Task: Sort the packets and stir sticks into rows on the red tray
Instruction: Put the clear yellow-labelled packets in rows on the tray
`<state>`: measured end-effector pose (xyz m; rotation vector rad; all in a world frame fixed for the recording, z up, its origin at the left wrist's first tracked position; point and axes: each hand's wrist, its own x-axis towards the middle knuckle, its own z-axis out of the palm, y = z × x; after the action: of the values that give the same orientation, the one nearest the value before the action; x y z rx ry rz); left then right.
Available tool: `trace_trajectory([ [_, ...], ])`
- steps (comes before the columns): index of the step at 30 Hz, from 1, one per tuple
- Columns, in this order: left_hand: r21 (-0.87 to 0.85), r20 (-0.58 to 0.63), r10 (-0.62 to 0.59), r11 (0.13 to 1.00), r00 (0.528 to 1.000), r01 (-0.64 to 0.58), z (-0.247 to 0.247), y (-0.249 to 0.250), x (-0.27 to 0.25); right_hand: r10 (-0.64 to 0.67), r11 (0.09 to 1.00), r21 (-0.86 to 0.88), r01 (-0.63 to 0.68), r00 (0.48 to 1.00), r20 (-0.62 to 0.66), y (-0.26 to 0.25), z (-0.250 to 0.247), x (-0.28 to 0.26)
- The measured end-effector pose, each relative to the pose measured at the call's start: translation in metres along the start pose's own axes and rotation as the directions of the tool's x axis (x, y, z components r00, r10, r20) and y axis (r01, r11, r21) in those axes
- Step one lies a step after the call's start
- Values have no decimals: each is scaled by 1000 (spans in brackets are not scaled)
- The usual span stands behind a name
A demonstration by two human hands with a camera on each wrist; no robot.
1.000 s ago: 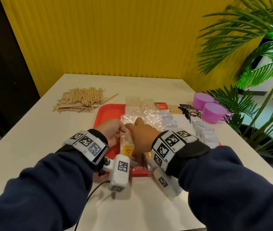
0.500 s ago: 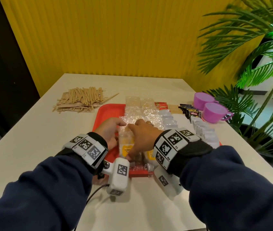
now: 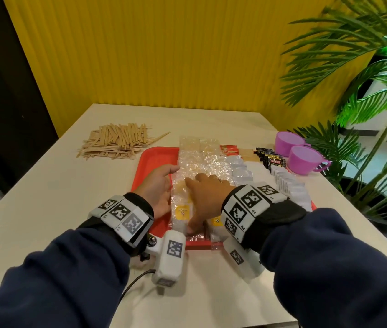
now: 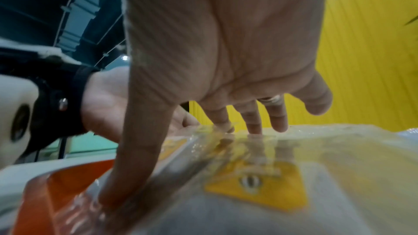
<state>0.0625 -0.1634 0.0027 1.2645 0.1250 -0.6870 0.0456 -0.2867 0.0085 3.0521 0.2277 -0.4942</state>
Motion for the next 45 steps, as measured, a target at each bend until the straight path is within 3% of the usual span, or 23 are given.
trace_trajectory([
  [4,-11,-2,-1,1000,1000,1,0,-2,0,41,994,-100,-46,998,-54,-6,8,0],
  [9,-30,-15,49,998,999,-49,5,-2,1,90,990,-97,-103,987,-131,-11,7,7],
  [15,-45,-38,56,997,998,-58,5,-1,4,86,992,-80,-97,989,-123,-6,4,7],
  [26,14,-18,44,999,999,-44,-1,-12,0,64,976,205,-67,998,20,9,-11,-2],
  [29,-3,28,37,999,999,-37,1,-10,-5,7,942,332,-35,996,84,11,-11,-3],
  [32,-4,64,57,998,996,-56,1,-8,-7,-11,908,418,-9,999,46,12,-15,-5],
  [35,16,69,66,998,995,-67,1,-6,-6,158,832,542,-116,987,-32,22,-24,-8],
  [37,23,66,53,998,996,-55,2,-6,-6,297,763,609,-216,954,-34,32,-33,-14],
  [39,26,54,51,998,997,-52,3,-7,-4,390,750,604,-272,918,-70,46,-36,-18],
  [42,24,34,52,998,998,-53,4,-8,-2,418,814,486,-320,902,-106,64,-30,-23],
  [45,8,1,48,999,999,-48,6,-9,-3,420,710,634,-307,907,-31,72,-22,-28],
])
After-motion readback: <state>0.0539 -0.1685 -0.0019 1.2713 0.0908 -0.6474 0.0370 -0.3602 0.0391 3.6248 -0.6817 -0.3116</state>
